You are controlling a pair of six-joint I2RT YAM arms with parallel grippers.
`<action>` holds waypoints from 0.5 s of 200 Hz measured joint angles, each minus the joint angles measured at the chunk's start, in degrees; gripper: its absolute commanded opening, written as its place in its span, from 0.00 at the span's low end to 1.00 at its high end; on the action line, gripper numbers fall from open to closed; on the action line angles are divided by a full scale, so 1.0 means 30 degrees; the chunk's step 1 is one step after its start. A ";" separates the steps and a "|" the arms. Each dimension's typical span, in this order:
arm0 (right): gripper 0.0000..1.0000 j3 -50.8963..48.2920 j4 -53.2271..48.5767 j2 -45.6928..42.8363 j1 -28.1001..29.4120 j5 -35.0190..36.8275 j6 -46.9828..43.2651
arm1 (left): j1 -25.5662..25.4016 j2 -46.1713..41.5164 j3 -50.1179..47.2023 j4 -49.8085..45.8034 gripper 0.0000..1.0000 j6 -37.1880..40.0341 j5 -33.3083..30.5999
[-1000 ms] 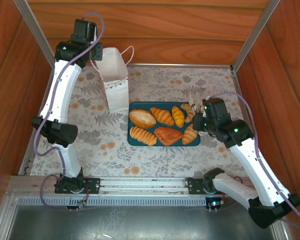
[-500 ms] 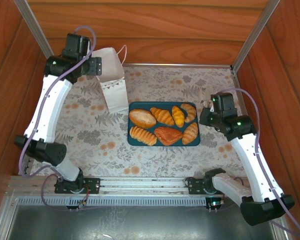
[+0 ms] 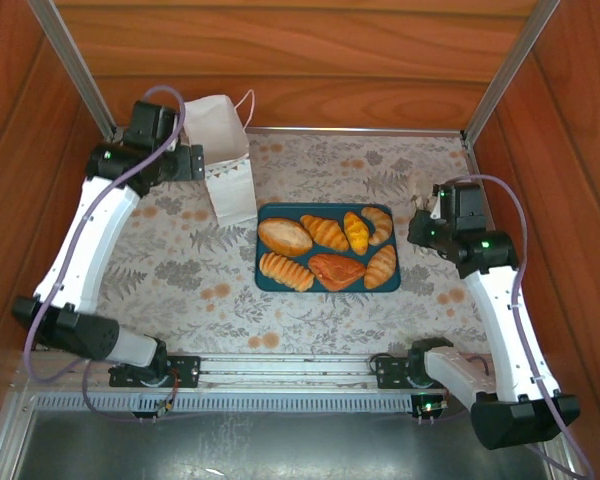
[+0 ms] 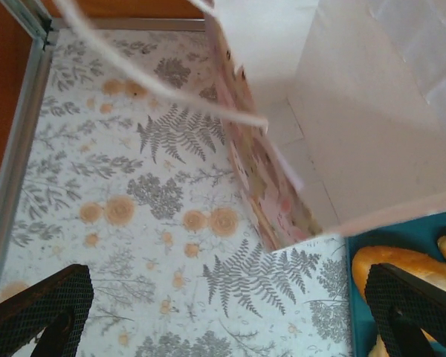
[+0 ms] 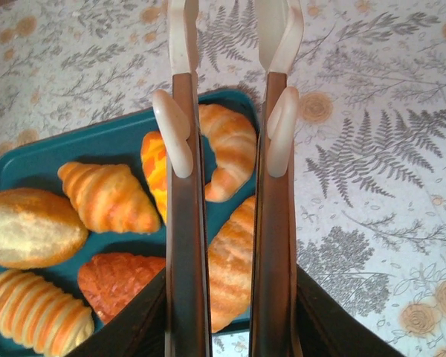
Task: Take the fake bread out of the paper bag
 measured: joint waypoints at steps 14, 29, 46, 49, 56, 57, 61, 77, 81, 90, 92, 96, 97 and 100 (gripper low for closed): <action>0.36 -0.0102 0.0437 0.0270 -0.0933 -0.0277 -0.0138 | 0.0000 -0.2492 -0.3432 0.1472 1.00 -0.0583 -0.0036; 0.35 -0.0430 0.1107 0.0896 -0.2011 -0.0641 -0.0313 | 0.0000 -0.5690 -0.7599 0.3643 1.00 -0.1188 -0.0029; 0.34 -0.0969 0.1967 0.1974 -0.3191 -0.1319 -0.0495 | 0.0000 -0.8750 -1.1424 0.5872 1.00 -0.1741 -0.0321; 0.34 -0.1049 0.2098 0.2193 -0.3395 -0.1486 -0.0510 | 0.0000 -0.9253 -1.2116 0.6441 1.00 -0.1829 -0.0481; 0.34 -0.1202 0.2419 0.2790 -0.3825 -0.1814 -0.0627 | 0.0000 -1.0105 -1.3449 0.7293 1.00 -0.2004 -0.0896; 0.34 -0.1217 0.2470 0.2878 -0.3883 -0.1865 -0.0641 | 0.0000 -1.0193 -1.3602 0.7380 1.00 -0.2025 -0.0962; 0.34 -0.1246 0.2586 0.3235 -0.4080 -0.2040 -0.0721 | 0.0000 -1.0622 -1.4324 0.7854 1.00 -0.2113 -0.1260; 0.35 -0.1260 0.3118 0.4546 -0.4546 -0.2390 -0.1122 | 0.0000 -1.1424 -1.6269 0.9063 1.00 -0.2361 -0.2455; 0.36 -0.1260 0.3242 0.4903 -0.4648 -0.2426 -0.1275 | 0.0000 -1.1482 -1.6662 0.9340 1.00 -0.2455 -0.2812; 0.36 -0.1268 0.3555 0.5544 -0.4765 -0.2586 -0.1683 | 0.0007 -1.1540 -1.7296 0.9872 1.00 -0.2521 -0.3417; 0.36 -0.1268 0.3585 0.5588 -0.4772 -0.2601 -0.1734 | 0.0007 -1.1548 -1.7354 0.9930 1.00 -0.2521 -0.3475; 0.36 -0.1268 0.3708 0.5901 -0.4779 -0.2667 -0.1945 | 0.0007 -1.1591 -1.7690 1.0324 1.00 -0.2528 -0.3818; 0.36 -0.1268 0.3774 0.5989 -0.4787 -0.2696 -0.2011 | 0.0007 -1.1599 -1.7726 1.0375 1.00 -0.2528 -0.3854; 0.36 -0.1268 0.3840 0.6178 -0.4794 -0.2725 -0.2113 | 0.0022 -1.1599 -1.7879 1.0535 1.00 -0.2521 -0.3978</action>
